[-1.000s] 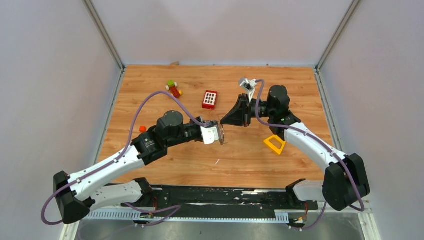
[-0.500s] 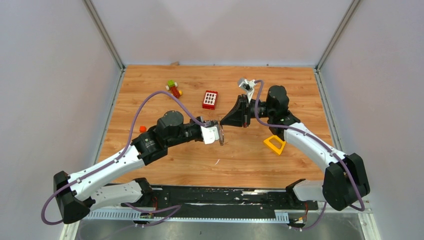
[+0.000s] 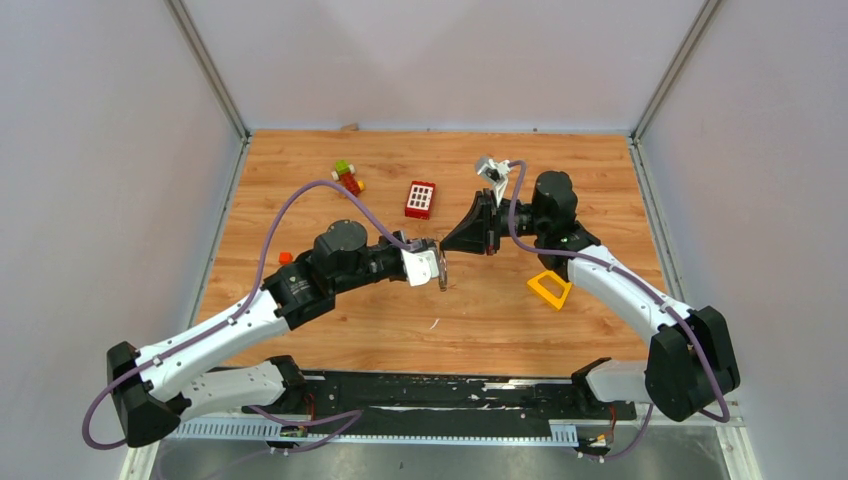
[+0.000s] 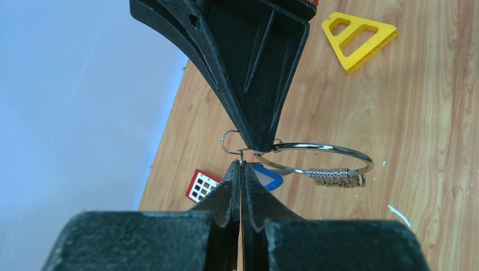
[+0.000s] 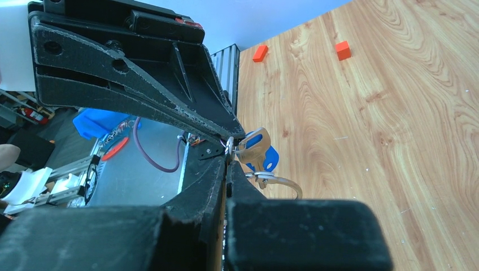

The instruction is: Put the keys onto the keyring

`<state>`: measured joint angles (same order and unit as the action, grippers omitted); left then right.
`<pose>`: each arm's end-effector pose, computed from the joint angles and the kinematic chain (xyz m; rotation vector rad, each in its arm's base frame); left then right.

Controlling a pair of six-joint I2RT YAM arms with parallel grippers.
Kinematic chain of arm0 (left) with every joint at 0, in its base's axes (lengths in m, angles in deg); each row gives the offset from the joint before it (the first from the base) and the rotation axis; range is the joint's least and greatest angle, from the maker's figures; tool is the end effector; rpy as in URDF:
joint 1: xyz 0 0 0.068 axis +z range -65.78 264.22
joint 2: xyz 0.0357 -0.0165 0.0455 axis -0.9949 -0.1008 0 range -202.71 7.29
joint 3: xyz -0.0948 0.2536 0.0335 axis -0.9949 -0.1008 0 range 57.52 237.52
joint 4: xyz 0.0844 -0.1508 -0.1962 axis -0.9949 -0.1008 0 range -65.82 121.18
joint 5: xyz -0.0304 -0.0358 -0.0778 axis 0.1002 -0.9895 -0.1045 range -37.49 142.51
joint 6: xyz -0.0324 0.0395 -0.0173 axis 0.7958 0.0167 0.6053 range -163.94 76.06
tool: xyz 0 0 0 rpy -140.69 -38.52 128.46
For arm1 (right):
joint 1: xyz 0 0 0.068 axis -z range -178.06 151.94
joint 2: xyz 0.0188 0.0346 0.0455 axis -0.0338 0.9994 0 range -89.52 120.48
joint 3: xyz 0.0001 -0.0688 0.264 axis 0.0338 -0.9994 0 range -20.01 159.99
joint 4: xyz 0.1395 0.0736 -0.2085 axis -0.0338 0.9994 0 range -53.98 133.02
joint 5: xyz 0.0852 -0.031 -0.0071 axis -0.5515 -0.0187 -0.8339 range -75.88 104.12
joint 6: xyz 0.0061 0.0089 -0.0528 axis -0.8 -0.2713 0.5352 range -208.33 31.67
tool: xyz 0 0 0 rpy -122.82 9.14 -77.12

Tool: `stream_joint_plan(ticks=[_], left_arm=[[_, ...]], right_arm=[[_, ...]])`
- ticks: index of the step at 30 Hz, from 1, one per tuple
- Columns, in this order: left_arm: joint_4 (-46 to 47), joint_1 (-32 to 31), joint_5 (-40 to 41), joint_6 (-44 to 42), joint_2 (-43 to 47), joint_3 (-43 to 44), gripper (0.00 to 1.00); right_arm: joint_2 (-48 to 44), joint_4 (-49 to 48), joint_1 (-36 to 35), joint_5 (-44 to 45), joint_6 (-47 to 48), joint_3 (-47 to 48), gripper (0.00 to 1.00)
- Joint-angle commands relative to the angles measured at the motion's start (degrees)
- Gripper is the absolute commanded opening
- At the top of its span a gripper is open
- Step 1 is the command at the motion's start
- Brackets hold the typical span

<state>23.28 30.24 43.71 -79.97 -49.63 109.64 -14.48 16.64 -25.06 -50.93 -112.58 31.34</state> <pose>0.1318 -0.1905 0.3499 1.3518 1.1951 -0.3615 0.2428 0.1601 0.3183 -0.9870 1.5809 1.5656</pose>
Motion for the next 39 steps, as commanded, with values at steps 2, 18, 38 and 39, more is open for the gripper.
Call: stream_joint_plan(ticks=[2, 18, 38, 39], left_arm=[[2.5, -0.3, -0.4, 1.4, -0.5, 3.2, 0.0], [2.2, -0.3, 0.0, 1.4, -0.5, 3.9, 0.0], [2.0, -0.3, -0.1, 1.4, -0.7, 3.7, 0.0], [2.2, -0.3, -0.1, 1.4, -0.8, 3.6, 0.0]], right_arm=[[0.1, -0.5, -0.9, 0.3, 0.9, 0.6, 0.0], [0.1, 1.3, -1.6, 0.9, 3.0, 0.6, 0.0], [-0.1, 2.3, -2.3, 1.4, 4.3, 0.6, 0.0], [-0.1, 2.4, -2.3, 1.5, 4.5, 0.6, 0.0]])
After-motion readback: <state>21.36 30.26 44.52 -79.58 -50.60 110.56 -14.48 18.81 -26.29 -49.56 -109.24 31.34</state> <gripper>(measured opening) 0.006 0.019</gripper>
